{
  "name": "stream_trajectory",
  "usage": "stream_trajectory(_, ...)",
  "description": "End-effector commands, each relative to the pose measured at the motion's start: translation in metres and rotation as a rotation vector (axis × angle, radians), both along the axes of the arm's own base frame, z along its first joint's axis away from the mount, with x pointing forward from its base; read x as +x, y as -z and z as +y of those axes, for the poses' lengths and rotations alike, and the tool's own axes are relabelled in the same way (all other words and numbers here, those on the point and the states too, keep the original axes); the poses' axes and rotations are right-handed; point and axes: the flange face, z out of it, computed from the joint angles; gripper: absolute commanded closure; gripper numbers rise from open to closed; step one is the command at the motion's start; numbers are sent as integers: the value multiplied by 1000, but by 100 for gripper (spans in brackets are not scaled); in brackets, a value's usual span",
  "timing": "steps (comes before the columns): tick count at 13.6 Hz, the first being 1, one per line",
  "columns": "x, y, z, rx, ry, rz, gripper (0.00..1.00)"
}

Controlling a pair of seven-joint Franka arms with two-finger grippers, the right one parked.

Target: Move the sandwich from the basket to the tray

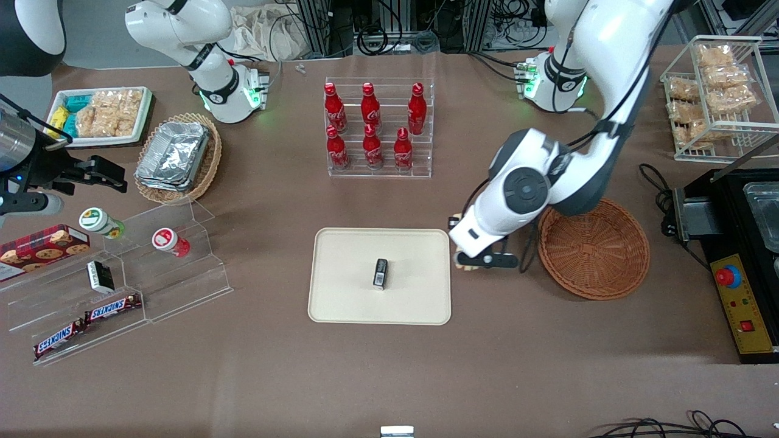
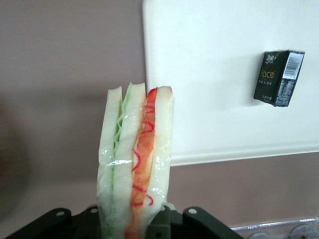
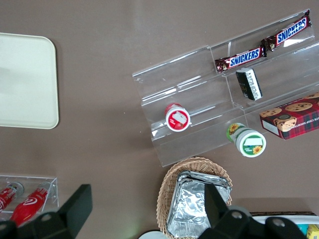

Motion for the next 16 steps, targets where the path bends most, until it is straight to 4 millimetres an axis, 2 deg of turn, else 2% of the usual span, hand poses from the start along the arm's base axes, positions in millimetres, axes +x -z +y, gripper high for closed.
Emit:
stream_trajectory(1,14,28,-34,-10,43,-23,100)
stream_trajectory(2,16,37,-45,-15,53,-26,100)
stream_trajectory(3,19,46,-47,-19,51,-26,100)
stream_trajectory(6,23,68,-48,5,82,-79,100)
stream_trajectory(7,22,81,-47,23,81,-72,100)
stream_trajectory(8,21,94,-47,32,78,-63,91)
stream_trajectory(10,24,100,-49,19,77,-104,57)
stream_trajectory(11,24,105,-49,23,66,-101,25)
stream_trajectory(12,24,105,-48,23,58,-99,10)
stream_trajectory(13,28,100,-44,16,38,-100,1)
stream_trajectory(14,33,86,-42,7,14,-116,1)
stream_trajectory(15,38,58,-42,-2,-6,-149,1)
stream_trajectory(16,48,33,-30,-5,-38,-179,1)
